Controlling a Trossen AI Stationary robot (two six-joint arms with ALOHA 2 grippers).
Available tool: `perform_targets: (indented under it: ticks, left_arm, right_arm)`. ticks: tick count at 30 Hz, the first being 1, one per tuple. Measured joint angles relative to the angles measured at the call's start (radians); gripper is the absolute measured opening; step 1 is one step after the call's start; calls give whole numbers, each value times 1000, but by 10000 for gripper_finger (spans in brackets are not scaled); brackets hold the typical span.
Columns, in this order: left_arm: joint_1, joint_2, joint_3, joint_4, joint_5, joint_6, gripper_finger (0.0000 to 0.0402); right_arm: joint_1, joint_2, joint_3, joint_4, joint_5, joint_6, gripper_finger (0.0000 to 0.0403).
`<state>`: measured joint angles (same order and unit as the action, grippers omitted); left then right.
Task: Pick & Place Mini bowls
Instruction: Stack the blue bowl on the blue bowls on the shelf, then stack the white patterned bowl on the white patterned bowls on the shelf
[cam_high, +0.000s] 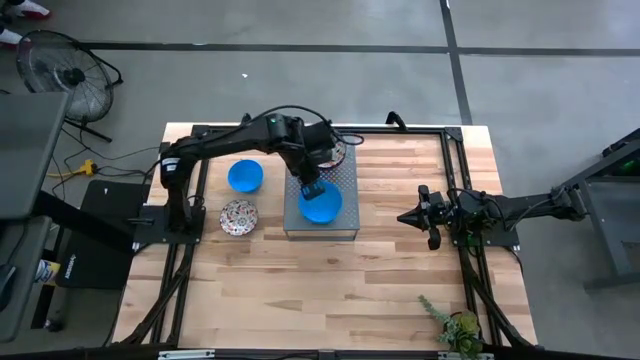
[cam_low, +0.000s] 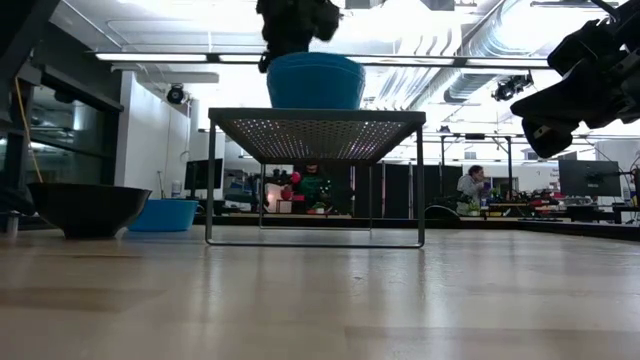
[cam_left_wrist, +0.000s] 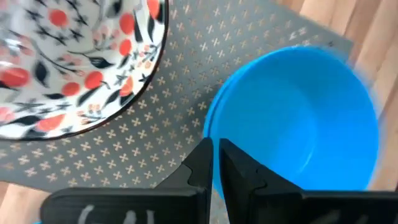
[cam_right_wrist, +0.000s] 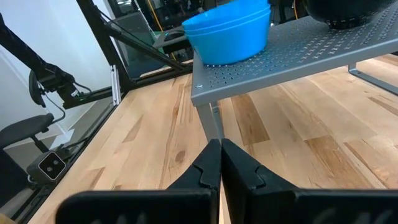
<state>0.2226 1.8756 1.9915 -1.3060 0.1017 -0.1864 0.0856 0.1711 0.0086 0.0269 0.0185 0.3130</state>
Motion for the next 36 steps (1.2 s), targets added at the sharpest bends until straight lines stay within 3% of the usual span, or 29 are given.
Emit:
perform_targets:
  ticks: [14, 22, 29, 36]
  left_arm:
    - [0, -26, 8, 2, -66, 37, 26]
    - [-22, -117, 17, -85, -245, 48, 33]
    - [-61, -205, -24, -157, -297, 0, 118]
    - [-95, -346, -238, -128, -289, -146, 211]
  right_arm:
    - [0, 0, 0, 0, 0, 0, 0]
    - [0, 0, 0, 0, 0, 0, 0]
    - [0, 0, 0, 0, 0, 0, 0]
    - [0, 0, 0, 0, 0, 0, 0]
